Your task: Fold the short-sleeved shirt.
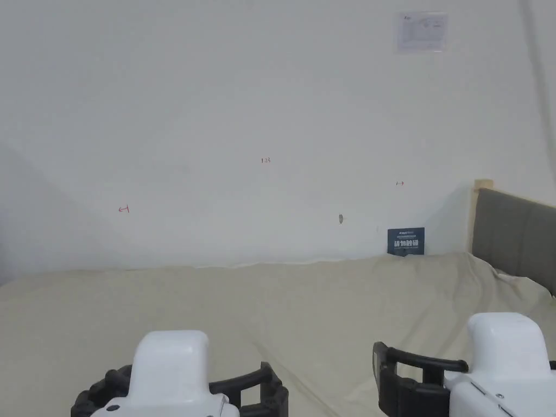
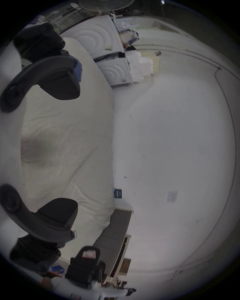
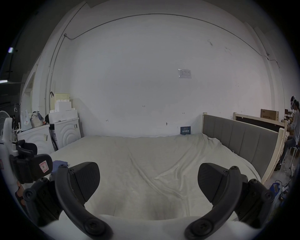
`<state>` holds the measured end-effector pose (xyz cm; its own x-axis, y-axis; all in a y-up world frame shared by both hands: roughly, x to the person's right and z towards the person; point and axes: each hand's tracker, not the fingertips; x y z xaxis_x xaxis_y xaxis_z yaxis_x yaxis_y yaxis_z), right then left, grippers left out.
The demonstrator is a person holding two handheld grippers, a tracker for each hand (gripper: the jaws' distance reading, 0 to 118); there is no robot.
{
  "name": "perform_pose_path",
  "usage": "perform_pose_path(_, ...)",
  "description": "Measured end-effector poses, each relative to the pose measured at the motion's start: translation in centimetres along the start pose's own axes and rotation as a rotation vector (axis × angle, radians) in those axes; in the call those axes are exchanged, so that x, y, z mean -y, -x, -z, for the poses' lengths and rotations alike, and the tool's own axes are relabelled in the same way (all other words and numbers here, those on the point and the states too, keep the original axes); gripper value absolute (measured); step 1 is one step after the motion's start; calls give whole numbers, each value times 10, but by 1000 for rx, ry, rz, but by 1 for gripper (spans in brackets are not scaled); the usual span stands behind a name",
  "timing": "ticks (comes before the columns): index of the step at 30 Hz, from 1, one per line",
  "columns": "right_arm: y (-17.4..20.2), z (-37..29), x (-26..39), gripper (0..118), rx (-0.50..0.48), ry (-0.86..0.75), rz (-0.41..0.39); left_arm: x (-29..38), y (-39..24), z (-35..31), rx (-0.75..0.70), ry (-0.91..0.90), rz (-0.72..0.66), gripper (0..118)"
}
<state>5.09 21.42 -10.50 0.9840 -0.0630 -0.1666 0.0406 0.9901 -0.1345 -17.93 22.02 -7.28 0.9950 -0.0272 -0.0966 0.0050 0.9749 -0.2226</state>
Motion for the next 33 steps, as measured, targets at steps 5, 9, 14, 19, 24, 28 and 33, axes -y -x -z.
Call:
perform_pose_path(5,1,4,2,118,9,18,2,-1,2,2,-60,14,-31,118)
perform_pose_path(9,1,5,4,118,12,14,-12,2,3,3,-162,12,-7,118)
perform_pose_path(14,-1,12,7,118,19,29,2,2,16,8,-188,37,-94,118)
perform_pose_path(19,2,15,10,118,22,35,-8,4,24,12,-170,60,-90,118)
perform_pose_path(24,4,17,11,118,17,44,-6,2,19,10,-154,51,-147,118)
perform_pose_path(28,5,20,12,118,18,54,-6,8,23,11,-53,17,-110,118)
perform_pose_path(33,4,21,13,118,29,49,-3,9,14,14,-133,15,-25,118)
